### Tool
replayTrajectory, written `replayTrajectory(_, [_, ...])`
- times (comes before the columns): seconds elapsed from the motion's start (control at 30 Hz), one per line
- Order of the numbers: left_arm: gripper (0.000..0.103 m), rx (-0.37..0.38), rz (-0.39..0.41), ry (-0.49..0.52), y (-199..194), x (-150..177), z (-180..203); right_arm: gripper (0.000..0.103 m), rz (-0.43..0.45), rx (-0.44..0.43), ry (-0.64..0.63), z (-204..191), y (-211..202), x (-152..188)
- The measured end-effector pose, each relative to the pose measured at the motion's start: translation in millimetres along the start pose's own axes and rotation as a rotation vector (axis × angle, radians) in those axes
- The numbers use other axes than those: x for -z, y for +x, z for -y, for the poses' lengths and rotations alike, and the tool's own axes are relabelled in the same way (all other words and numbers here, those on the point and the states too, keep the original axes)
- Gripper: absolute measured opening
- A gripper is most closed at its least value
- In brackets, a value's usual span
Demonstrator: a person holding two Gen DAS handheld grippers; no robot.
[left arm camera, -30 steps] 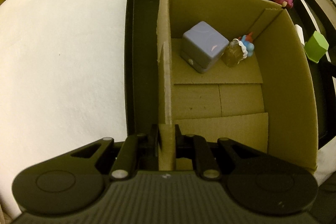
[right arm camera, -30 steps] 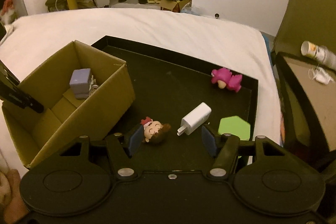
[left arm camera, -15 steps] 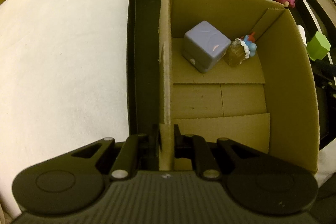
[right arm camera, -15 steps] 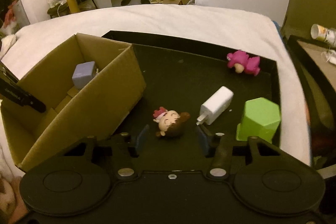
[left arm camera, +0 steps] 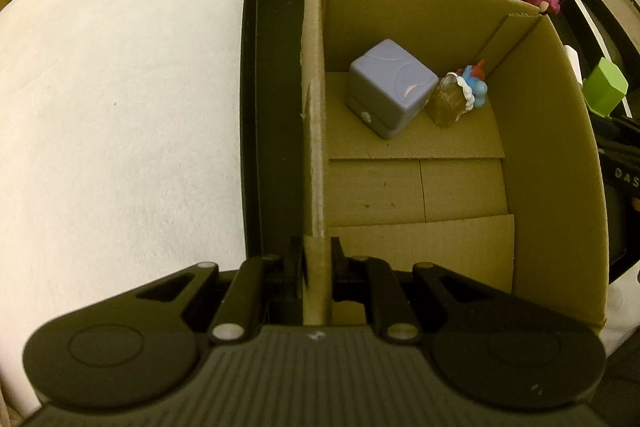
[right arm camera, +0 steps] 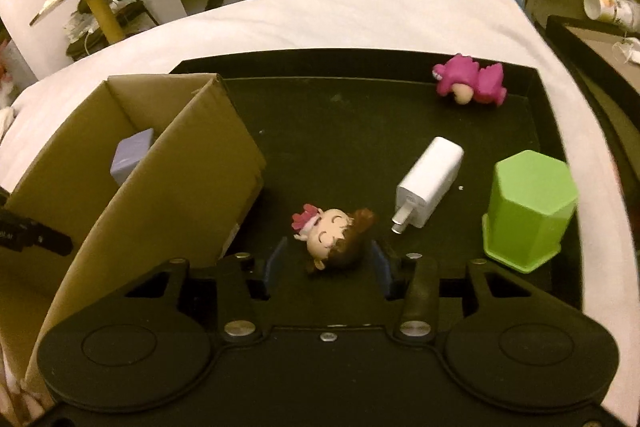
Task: Organize rigid objects
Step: 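Close the right gripper around the brown-haired chibi doll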
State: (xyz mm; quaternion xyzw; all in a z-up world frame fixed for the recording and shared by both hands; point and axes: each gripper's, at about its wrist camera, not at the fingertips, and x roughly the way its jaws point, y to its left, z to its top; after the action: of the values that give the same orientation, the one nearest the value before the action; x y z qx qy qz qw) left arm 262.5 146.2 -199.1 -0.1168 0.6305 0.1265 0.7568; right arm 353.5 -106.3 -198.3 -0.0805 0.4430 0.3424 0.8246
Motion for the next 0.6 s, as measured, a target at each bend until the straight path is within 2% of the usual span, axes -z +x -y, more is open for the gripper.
replayTrajectory(0.33, [0.011,0.007,0.004,-0.001,-1,1,-1,0.050,-0.032,-0.013,0.044,4,15,-5])
replayTrajectory(0.6, [0.011,0.010,0.003,-0.005,-2,1,-2,0.056,-0.030,0.012,0.014,-5,20,-9])
